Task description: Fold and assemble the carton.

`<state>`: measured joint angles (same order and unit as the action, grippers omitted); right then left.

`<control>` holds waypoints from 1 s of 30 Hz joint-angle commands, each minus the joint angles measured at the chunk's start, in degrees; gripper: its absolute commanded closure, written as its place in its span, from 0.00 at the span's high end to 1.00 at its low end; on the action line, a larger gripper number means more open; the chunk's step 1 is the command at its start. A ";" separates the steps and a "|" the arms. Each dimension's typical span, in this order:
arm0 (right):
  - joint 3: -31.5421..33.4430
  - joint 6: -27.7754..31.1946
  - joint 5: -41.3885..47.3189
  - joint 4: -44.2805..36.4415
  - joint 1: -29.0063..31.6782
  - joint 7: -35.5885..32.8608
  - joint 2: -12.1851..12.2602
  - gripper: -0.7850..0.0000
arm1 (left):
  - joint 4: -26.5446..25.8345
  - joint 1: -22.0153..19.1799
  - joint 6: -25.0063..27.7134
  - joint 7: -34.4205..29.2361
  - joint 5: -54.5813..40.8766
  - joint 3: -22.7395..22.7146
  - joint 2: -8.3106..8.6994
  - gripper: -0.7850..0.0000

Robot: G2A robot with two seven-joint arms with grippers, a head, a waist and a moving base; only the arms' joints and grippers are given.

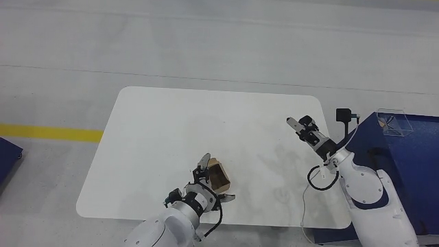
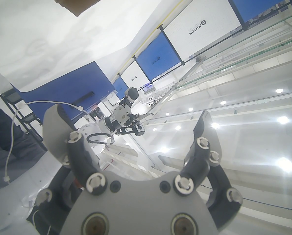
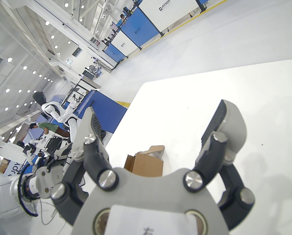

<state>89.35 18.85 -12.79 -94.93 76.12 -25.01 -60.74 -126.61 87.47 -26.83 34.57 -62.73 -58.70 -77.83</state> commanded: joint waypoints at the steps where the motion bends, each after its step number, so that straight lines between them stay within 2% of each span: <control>1: -0.32 -4.36 -1.81 0.77 -0.98 3.40 -0.21 1.00 | -0.26 -0.40 -0.83 -0.04 2.01 -0.12 0.13 1.00; 3: -2.36 -6.00 -3.44 0.61 -1.30 1.81 -0.34 1.00 | -1.80 -1.42 -4.91 1.67 10.31 -0.30 0.67 1.00; 5: -4.21 -7.68 -4.71 0.57 -1.85 -0.25 -0.45 1.00 | -4.07 -1.42 -10.16 3.08 14.31 -0.60 1.07 1.00; 7: -6.35 -8.95 -7.02 0.63 -2.53 -3.38 -0.48 1.00 | -5.00 -2.08 -18.23 4.50 16.85 -1.74 1.51 1.00; 10: -9.95 -10.62 -11.17 0.92 -3.30 -5.91 -0.69 1.00 | -3.12 -3.76 -29.63 8.37 20.99 -1.42 1.76 1.00; 11: -11.13 -10.81 -12.25 1.17 -3.65 -6.87 -0.76 1.00 | -2.39 -4.35 -31.17 8.39 21.24 -1.05 1.73 1.00; 16: -16.55 -10.75 -14.58 3.24 -5.96 -11.89 -1.28 1.00 | 4.32 -6.48 -31.17 6.53 22.10 2.88 2.82 1.00; 19: -20.36 -12.46 -17.45 5.53 -8.23 -14.81 -1.76 1.00 | 9.03 -9.41 -31.17 6.23 23.43 6.86 3.41 1.00; 21: -22.84 -13.62 -18.02 7.59 -10.19 -15.29 -2.31 1.00 | 10.98 -11.03 -31.17 5.17 21.68 7.54 3.67 1.00; 30: -30.06 -13.16 -17.32 14.26 -16.02 -16.99 -4.29 1.00 | 15.66 -14.57 -31.17 10.06 15.34 10.92 4.94 1.00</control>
<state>59.68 5.49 -30.19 -80.96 60.35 -41.79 -64.93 -111.50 73.33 -58.00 44.08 -46.98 -48.33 -73.09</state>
